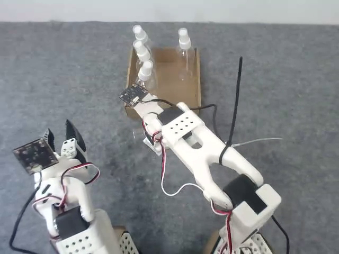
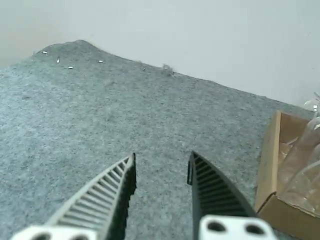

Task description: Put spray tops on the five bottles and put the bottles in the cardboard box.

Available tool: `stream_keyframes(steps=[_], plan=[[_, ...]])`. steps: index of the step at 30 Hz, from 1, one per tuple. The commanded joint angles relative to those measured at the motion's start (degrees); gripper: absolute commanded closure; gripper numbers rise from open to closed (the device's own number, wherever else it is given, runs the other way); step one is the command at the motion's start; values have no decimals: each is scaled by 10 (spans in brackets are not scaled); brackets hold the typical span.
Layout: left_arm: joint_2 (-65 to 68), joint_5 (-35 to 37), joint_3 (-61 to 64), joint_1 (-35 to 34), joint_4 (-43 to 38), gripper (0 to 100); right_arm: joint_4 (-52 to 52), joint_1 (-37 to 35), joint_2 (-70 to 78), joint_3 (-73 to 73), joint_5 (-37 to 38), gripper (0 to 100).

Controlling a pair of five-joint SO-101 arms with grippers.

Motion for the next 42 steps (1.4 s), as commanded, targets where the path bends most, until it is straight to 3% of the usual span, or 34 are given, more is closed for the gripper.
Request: stream_keyframes(steps=[1,13,20,27,42], plan=[[-4,0,-7,-3,2,841,58,8,-12,-64,7,989],[-4,0,-7,-3,1,841,211,7,-13,-175,2,989],[-4,0,-7,-3,1,841,194,5,-13,-190,-62,989],[-4,0,-7,-3,1,841,109,3,-5,-182,-68,990],[-4,-1,-7,-3,1,841,-261,2,-5,24,-65,991]])
